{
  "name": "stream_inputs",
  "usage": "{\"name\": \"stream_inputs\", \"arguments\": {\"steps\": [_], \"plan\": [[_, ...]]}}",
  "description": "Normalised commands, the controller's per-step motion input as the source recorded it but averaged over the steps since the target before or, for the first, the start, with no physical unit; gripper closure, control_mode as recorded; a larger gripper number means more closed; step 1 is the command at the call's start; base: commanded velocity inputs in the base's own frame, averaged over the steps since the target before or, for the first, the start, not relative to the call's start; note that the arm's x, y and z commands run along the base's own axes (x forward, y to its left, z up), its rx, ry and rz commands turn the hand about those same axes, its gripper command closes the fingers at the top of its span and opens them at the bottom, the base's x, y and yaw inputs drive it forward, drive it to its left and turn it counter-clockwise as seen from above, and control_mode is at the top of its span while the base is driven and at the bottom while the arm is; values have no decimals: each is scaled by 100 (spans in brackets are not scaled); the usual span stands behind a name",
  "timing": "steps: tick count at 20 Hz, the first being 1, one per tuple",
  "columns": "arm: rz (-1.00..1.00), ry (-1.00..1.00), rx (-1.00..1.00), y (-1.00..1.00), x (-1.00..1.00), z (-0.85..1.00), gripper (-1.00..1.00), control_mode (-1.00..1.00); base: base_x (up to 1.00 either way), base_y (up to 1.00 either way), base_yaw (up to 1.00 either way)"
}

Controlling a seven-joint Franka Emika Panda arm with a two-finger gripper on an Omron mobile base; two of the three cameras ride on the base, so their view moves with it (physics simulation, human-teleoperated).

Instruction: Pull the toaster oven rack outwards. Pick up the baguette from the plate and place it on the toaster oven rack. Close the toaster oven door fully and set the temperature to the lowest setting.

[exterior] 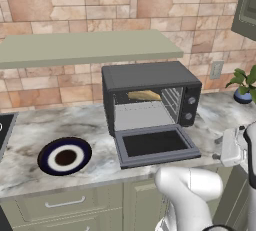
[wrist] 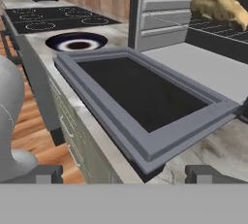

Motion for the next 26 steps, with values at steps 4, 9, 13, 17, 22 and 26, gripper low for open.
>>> {"name": "stream_inputs", "arguments": {"steps": [4, 9, 13, 17, 22, 26], "plan": [[13, 0, 0, 0, 0, -6, -100, -100, 0, 0, 0], [8, 0, 0, 0, 1, -6, -100, -100, 0, 0, 0], [0, 0, 0, 1, 21, -6, -100, -100, 0, 0, 0], [5, 0, 0, -17, 3, -19, -100, -100, 0, 0, 0], [10, 0, 0, -6, 0, -25, -100, -100, 0, 0, 0], [10, 0, 0, 0, 1, -19, -100, -100, 0, 0, 0]]}}
